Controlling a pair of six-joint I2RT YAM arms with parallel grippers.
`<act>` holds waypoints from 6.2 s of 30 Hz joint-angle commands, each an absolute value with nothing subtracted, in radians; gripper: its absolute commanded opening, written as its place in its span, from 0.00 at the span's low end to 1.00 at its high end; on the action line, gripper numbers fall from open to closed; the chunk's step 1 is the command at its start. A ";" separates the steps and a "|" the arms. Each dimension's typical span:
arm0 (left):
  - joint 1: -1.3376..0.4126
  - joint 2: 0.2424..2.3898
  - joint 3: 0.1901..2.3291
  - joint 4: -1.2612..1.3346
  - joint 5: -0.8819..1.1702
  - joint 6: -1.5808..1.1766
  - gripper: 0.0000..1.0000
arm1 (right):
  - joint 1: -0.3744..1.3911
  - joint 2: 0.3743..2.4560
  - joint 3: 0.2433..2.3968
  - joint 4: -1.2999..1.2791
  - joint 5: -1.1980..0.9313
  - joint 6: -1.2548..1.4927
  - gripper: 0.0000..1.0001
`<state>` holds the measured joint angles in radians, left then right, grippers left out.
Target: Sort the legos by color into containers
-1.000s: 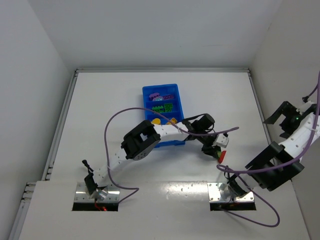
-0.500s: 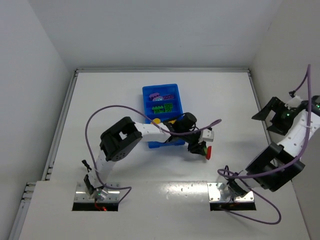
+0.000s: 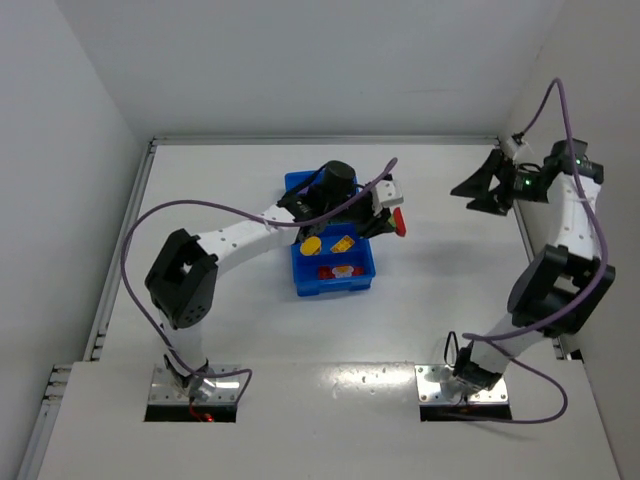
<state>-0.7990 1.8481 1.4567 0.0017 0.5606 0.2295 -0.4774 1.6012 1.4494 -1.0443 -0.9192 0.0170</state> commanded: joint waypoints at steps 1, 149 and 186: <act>-0.795 1.770 1.492 -0.046 0.485 0.267 0.07 | -0.427 1.724 1.572 -1.070 -1.236 -0.061 0.95; 0.104 1.606 1.625 -0.204 0.401 -0.297 1.00 | 0.523 1.927 1.677 -0.936 -0.692 -0.374 0.00; 0.175 1.626 1.577 -0.279 0.330 -0.259 1.00 | 0.741 2.019 1.640 -0.827 -0.419 -0.405 0.52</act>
<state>0.1600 1.6455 1.5909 -0.2882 0.3435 -0.2630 0.7357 2.0914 1.6264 -0.8459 -0.4435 -0.3935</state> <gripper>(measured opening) 0.997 0.519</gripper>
